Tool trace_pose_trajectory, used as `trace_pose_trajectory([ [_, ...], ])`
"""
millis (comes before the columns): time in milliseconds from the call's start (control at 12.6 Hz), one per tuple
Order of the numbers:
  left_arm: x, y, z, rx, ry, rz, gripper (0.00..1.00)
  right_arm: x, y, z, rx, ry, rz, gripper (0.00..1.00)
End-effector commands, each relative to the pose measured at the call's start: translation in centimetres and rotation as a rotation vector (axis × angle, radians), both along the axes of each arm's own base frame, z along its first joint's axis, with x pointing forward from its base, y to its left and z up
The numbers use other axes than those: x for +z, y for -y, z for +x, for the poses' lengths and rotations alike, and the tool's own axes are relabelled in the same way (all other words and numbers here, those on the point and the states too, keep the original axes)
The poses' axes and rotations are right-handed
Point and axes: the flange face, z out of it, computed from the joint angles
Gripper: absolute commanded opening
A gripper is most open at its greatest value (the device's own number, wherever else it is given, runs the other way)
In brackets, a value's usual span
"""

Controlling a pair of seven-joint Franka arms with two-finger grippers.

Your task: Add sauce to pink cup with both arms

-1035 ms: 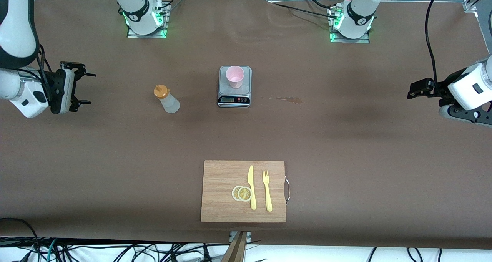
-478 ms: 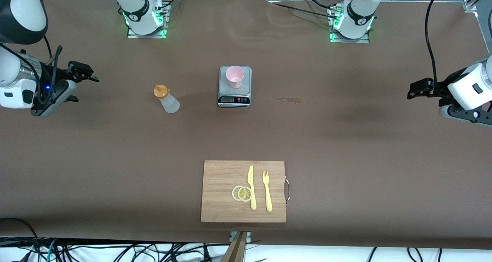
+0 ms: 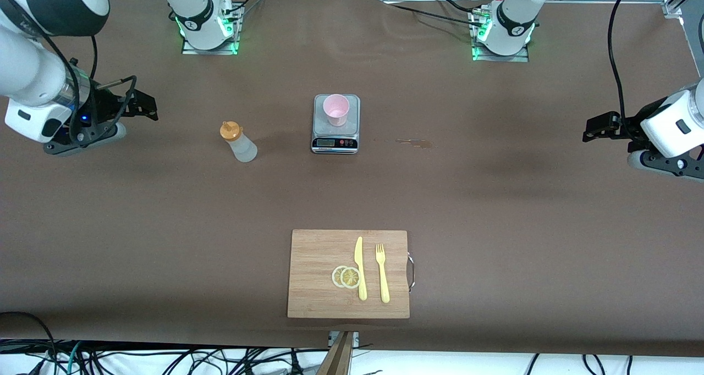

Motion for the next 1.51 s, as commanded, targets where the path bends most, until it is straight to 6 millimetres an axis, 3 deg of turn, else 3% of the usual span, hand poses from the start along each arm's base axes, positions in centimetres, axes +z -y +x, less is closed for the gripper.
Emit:
trace_pose_trajectory([
  [0,0.6,0.2,0.4,-0.018,0.0,0.018,1.0,2.2,2.7,0.4,-0.043,0.049,0.007,1.0],
  [318,0.6,0.5,0.4,0.0,0.002,0.021,1.0,3.7,2.3,0.1,-0.052,0.07,0.028,1.0],
  [637,0.3,1.7,0.6,0.128,-0.003,0.046,1.0,4.6,2.2,0.2,-0.047,0.093,0.03,1.0],
  [1035,2.0,1.4,1.1,0.131,0.038,0.047,1.0,4.6,2.5,0.1,-0.056,0.087,0.028,1.0],
  [1433,2.0,1.6,1.1,0.125,0.038,0.046,1.0,4.6,2.1,0.1,-0.051,0.085,0.027,1.0],
])
